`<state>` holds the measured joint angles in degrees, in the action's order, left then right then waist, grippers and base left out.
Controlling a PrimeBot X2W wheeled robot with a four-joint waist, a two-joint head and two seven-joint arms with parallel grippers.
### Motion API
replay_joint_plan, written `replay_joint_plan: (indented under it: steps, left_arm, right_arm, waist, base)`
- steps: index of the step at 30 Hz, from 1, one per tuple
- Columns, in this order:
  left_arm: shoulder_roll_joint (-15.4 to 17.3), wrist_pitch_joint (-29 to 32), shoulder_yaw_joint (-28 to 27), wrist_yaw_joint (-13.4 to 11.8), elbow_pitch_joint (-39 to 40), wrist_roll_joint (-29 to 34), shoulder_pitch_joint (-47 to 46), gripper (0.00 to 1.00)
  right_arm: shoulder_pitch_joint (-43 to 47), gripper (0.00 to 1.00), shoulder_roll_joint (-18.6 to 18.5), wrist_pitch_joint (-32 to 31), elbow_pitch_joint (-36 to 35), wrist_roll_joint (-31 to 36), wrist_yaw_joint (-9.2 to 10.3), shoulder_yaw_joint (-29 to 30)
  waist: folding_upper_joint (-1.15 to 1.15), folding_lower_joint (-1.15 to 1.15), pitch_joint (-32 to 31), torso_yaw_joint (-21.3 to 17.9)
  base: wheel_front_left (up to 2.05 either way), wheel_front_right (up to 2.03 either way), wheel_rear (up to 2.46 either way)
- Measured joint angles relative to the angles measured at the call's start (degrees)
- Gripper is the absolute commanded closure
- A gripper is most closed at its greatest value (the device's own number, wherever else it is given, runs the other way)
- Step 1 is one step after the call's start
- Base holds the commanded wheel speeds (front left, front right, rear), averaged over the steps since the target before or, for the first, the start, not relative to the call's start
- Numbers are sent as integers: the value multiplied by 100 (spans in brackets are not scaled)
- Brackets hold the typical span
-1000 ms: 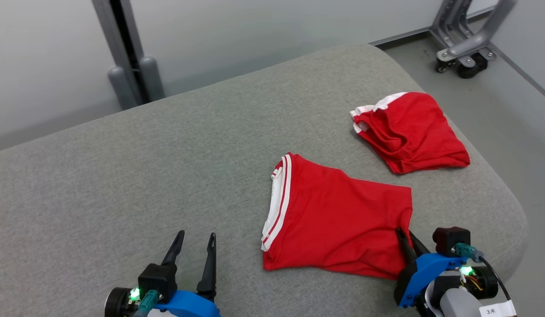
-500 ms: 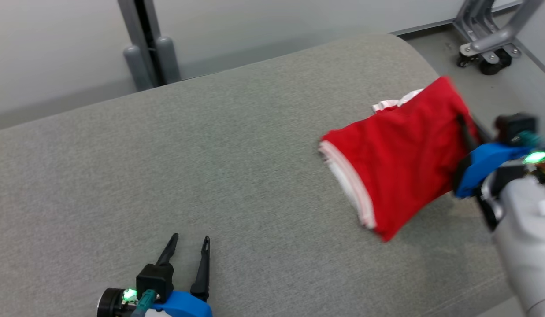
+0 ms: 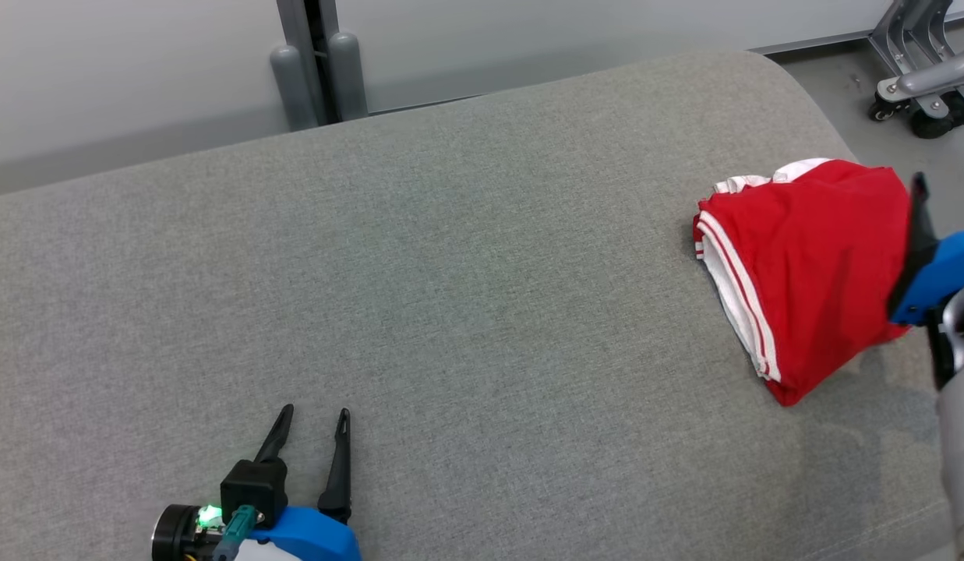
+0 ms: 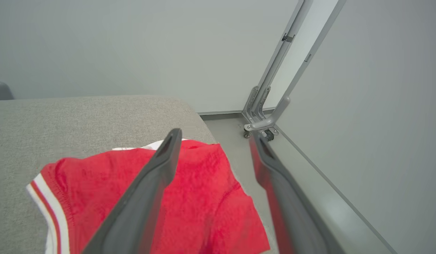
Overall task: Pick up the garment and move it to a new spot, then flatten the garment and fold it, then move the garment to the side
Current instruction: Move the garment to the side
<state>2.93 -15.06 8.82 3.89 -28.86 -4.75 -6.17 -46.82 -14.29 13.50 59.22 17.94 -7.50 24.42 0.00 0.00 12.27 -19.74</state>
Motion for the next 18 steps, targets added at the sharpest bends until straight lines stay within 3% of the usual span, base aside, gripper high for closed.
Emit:
replay_joint_plan:
  steps: [5, 8, 18]
  left_arm:
    - [-1, 0, -99, -1, 19, 22, 1, 0]
    - [-1, 0, -188, -40, 60, 16, 1, 0]
    - [-2, 0, -363, -83, 108, -38, -1, 0]
  right_arm:
    - [205, 0, 633, 141, -621, 190, 1, -100]
    - [517, 0, 933, 148, -1179, -60, 0, -600]
    - [1815, 0, 1131, 149, -2020, -1173, 1, -1675]
  waist:
    - [0, 0, -66, 6]
    - [0, 0, -94, 38]
    - [0, 0, -221, 465]
  base:
    - [0, 0, 0]
    - [0, 0, 0]
    - [0, 0, 0]
